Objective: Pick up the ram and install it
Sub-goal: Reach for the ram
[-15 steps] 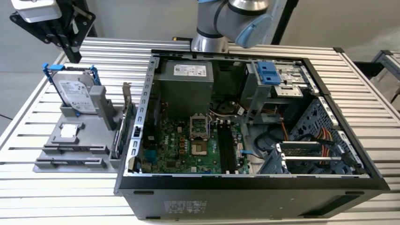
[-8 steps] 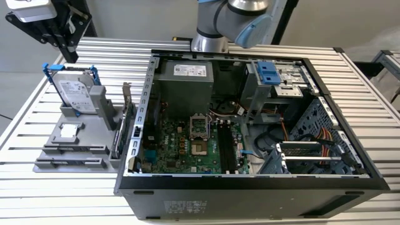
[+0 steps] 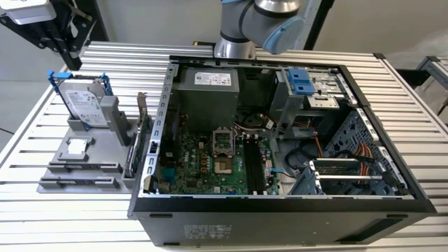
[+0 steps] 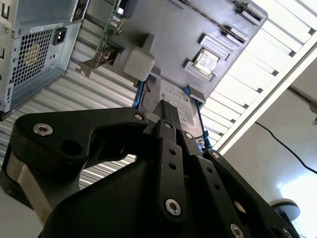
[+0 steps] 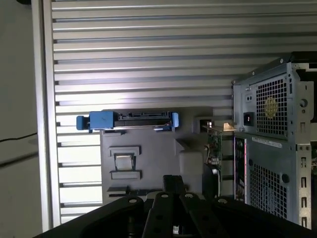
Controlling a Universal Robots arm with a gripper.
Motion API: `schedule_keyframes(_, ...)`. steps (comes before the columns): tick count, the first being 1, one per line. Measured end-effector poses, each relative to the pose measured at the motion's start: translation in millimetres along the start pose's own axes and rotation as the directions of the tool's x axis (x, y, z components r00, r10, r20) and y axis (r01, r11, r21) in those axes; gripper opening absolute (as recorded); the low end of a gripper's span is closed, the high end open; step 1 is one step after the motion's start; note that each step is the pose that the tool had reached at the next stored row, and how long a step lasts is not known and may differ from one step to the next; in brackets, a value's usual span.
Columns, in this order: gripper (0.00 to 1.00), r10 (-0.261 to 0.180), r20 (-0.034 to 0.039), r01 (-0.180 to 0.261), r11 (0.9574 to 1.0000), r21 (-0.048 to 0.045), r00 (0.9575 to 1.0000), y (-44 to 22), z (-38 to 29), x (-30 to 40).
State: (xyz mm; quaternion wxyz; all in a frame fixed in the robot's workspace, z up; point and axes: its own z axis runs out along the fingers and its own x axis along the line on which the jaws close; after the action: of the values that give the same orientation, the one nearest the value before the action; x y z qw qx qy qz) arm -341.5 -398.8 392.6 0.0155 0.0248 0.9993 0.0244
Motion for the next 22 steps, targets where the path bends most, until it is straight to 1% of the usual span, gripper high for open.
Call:
schedule_keyframes(6,0.00,-0.007,-0.0004,0.007,1.0000,-0.0002,1.0000,-0.3,-0.2,6.4)
schedule_keyframes(8,0.00,-0.007,-0.0005,0.007,1.0000,-0.0002,1.0000,-0.4,-0.3,7.5)
schedule_keyframes(15,0.00,-0.007,-0.0004,0.007,1.0000,-0.0002,1.0000,-0.5,-0.3,7.8)
schedule_keyframes(22,0.00,-0.007,-0.0022,0.007,1.0000,-0.0002,1.0000,-4.0,-0.4,7.5)
